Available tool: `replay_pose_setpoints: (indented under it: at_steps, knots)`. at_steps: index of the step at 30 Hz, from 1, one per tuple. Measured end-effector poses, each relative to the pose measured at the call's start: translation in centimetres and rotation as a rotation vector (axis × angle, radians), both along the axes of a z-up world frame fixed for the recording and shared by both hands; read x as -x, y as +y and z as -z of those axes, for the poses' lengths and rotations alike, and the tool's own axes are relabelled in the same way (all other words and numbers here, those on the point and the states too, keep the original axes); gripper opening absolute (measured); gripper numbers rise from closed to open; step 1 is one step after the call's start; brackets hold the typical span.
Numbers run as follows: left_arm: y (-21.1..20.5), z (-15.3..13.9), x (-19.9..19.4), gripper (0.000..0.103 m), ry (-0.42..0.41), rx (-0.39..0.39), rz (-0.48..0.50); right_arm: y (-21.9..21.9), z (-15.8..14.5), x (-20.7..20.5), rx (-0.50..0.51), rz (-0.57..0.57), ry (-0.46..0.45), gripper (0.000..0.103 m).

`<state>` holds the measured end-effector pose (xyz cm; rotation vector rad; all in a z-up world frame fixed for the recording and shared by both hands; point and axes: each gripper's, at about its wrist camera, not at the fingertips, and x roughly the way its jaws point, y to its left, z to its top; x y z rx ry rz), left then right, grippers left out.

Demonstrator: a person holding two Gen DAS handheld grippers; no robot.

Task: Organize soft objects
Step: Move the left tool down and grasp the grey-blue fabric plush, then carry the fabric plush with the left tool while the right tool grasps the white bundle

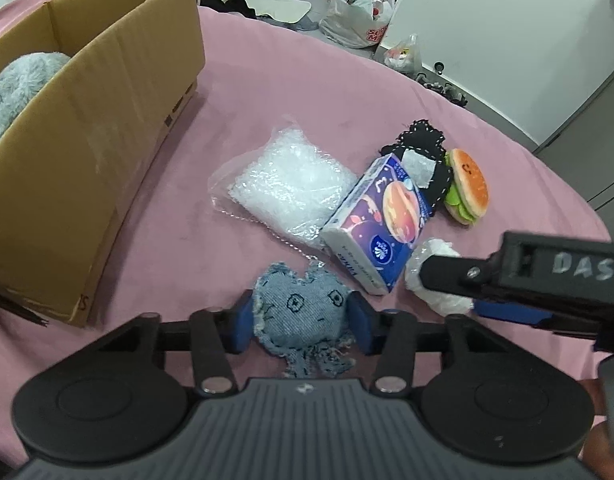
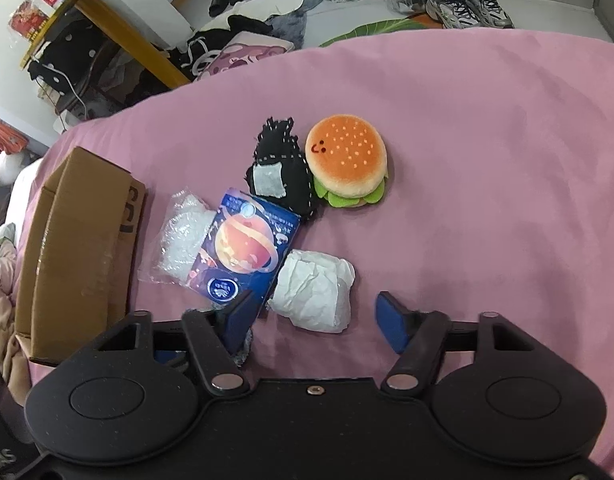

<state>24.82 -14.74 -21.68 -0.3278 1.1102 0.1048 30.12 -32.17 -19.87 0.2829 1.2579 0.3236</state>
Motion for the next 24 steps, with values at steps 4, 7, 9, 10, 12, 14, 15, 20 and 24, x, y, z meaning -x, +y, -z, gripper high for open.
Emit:
replay_pose_setpoints:
  at_steps: [4, 7, 9, 10, 12, 14, 15, 20, 24]
  knots:
    - [0.2, -0.6, 0.2, 0.034, -0.008, 0.020, -0.001, 0.3, 0.3, 0.2, 0.014, -0.010, 0.003, 0.043]
    - [0.4, -1.5, 0.5, 0.023, -0.023, 0.028, 0.003, 0.2, -0.2, 0.6, 0.007, -0.012, -0.013, 0.042]
    - [0.4, -2.2, 0.7, 0.018, -0.036, 0.033, 0.009, 0.0, -0.7, 1.0, -0.003, -0.003, -0.020, 0.042]
    - [0.5, -2.6, 0.9, 0.016, -0.043, 0.034, 0.013, -0.1, -0.9, 1.1, -0.007, -0.001, -0.026, 0.042]
    - [0.5, -3.3, 1.2, 0.015, -0.055, 0.036, 0.017, -0.2, -1.4, 1.4, -0.015, 0.010, -0.037, 0.042]
    - [0.6, -3.9, 1.6, 0.014, -0.066, 0.044, 0.018, -0.3, -1.8, 1.8, -0.019, 0.018, -0.046, 0.042]
    - [0.6, -4.3, 1.9, 0.014, -0.075, 0.044, 0.021, -0.4, -1.9, 2.0, -0.020, 0.020, -0.052, 0.042]
    - [0.9, -6.2, 2.8, 0.014, -0.111, 0.039, 0.031, -0.3, -3.5, 3.5, -0.027, 0.047, -0.106, 0.042]
    - [1.7, -7.6, 3.4, 0.014, -0.127, 0.031, 0.030, 0.5, -5.3, 4.5, 0.002, 0.066, -0.170, 0.042]
